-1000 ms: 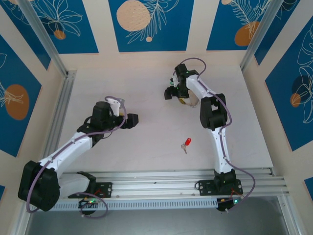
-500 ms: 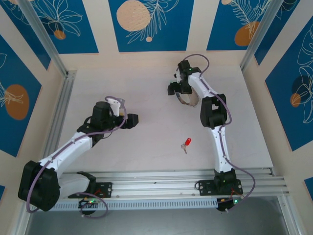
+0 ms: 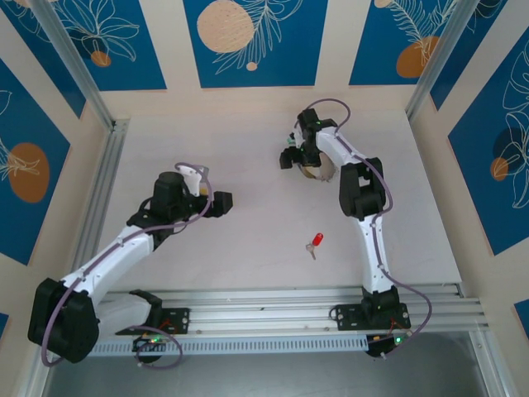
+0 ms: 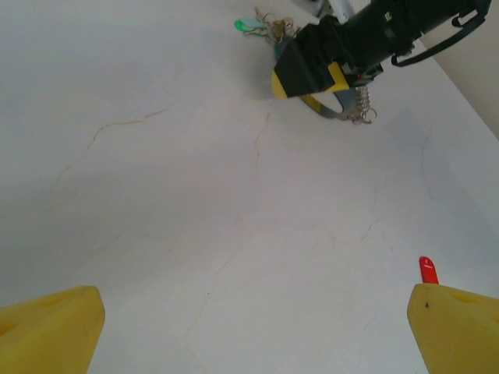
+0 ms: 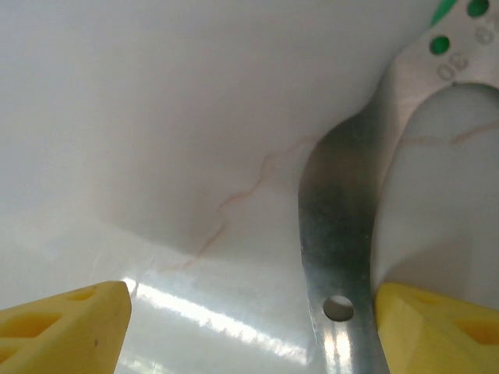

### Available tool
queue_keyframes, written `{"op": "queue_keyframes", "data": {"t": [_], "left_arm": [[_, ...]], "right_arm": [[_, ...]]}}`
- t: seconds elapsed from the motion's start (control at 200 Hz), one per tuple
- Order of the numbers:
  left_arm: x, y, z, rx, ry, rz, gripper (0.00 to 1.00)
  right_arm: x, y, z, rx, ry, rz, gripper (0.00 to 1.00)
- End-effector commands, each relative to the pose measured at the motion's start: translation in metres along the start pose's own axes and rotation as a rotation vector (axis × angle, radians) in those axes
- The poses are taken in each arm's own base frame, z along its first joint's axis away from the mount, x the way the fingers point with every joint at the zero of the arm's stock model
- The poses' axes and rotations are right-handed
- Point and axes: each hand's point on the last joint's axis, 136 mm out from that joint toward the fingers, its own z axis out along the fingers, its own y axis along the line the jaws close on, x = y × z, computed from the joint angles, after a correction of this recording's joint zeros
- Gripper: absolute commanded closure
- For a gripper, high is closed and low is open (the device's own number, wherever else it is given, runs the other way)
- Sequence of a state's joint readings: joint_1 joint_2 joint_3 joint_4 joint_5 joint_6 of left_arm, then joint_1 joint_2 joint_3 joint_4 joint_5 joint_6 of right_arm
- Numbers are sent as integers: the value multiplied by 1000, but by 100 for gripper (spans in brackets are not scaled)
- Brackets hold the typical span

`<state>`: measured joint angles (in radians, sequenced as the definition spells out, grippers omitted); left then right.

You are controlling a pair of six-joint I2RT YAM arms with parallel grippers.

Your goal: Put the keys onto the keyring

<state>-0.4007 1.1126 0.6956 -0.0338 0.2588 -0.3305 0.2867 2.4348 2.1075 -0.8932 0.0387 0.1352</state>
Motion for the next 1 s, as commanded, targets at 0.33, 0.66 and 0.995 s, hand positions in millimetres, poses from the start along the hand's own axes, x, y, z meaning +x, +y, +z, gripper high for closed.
{"op": "queue_keyframes", "data": {"t": [0.33, 0.66, 0.995], "left_arm": [[-7, -11, -15, 36, -50, -13, 0], [6, -2, -32, 11, -31, -97, 0], [30, 26, -35, -105, 11, -150, 7]], "right_arm": [[110, 114, 2, -198, 201, -35, 19], [201, 231, 6, -416, 289, -46, 20], [181, 254, -107, -622, 109, -22, 24]]}}
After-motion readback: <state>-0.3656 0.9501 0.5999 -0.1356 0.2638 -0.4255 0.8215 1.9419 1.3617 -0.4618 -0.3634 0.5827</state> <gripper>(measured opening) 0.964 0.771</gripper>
